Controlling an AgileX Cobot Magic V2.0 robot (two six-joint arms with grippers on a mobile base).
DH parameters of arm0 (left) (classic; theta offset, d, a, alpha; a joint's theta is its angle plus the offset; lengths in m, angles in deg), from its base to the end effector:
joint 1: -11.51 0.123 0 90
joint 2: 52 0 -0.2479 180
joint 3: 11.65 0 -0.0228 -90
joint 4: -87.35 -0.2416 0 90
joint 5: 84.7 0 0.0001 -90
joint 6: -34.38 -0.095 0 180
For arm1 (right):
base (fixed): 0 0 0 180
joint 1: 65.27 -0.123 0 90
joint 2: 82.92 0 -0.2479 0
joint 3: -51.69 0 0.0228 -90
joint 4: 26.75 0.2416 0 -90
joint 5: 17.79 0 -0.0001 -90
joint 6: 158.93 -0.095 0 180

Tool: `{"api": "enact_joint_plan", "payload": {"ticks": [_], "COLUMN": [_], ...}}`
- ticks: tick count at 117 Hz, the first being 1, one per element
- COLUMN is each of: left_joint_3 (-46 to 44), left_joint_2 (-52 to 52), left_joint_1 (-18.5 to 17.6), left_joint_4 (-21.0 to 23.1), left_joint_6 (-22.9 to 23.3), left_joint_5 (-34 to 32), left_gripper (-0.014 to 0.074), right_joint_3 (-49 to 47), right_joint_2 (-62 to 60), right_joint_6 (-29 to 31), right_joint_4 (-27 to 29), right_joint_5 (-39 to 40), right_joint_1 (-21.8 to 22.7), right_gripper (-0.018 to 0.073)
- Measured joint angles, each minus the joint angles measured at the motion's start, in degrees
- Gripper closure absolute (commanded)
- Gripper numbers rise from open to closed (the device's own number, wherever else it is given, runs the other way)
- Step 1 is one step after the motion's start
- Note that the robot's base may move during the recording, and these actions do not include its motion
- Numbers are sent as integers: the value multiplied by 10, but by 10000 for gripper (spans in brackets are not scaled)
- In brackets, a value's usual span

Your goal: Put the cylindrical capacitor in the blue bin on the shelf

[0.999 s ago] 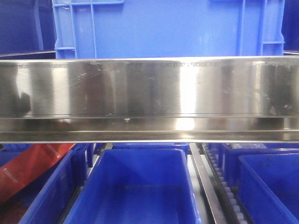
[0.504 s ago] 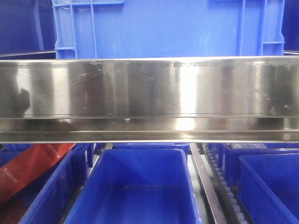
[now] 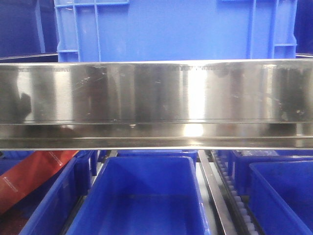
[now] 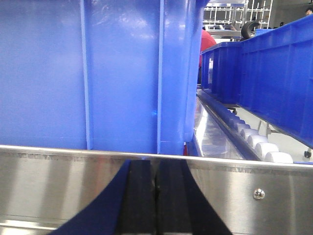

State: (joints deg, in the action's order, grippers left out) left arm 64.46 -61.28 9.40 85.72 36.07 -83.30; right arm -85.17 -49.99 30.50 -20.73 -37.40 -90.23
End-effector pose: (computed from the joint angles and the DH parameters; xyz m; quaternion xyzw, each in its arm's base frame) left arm 0.0891 -0.0032 0.2103 0.0120 0.6869 -0.0135 0.7265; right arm 0.1032 0.0517 0.3287 -0.1951 0.7145 0.1364 0.6579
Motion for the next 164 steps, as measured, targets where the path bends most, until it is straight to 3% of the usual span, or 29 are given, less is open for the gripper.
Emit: {"api": "enact_joint_plan", "payload": {"ticks": [21,40,54,76,102,164], "left_joint_3": [0,0,0,0,0,0], "left_joint_2": [0,0,0,0,0,0], "left_joint_1": [0,0,0,0,0,0], "left_joint_4": [0,0,0,0,0,0], "left_joint_6": [0,0,0,0,0,0], "left_joint_5": [0,0,0,0,0,-1], "left_gripper": [707,707,707,707,707,707], "right_joint_3": [39,137,211,292,327,327], "right_joint_2": [-13,-56,-99,-167,-234,-238], "right_joint_6": [1,1,1,1,1,0], "right_joint_4": [-2,-3,-4,-4,-4,-14], "right_joint_5": [32,101,144,149,141,132], "right_joint_1": [81,153,193,246,260,260], "right_gripper": [722,722,722,722,722,722]}}
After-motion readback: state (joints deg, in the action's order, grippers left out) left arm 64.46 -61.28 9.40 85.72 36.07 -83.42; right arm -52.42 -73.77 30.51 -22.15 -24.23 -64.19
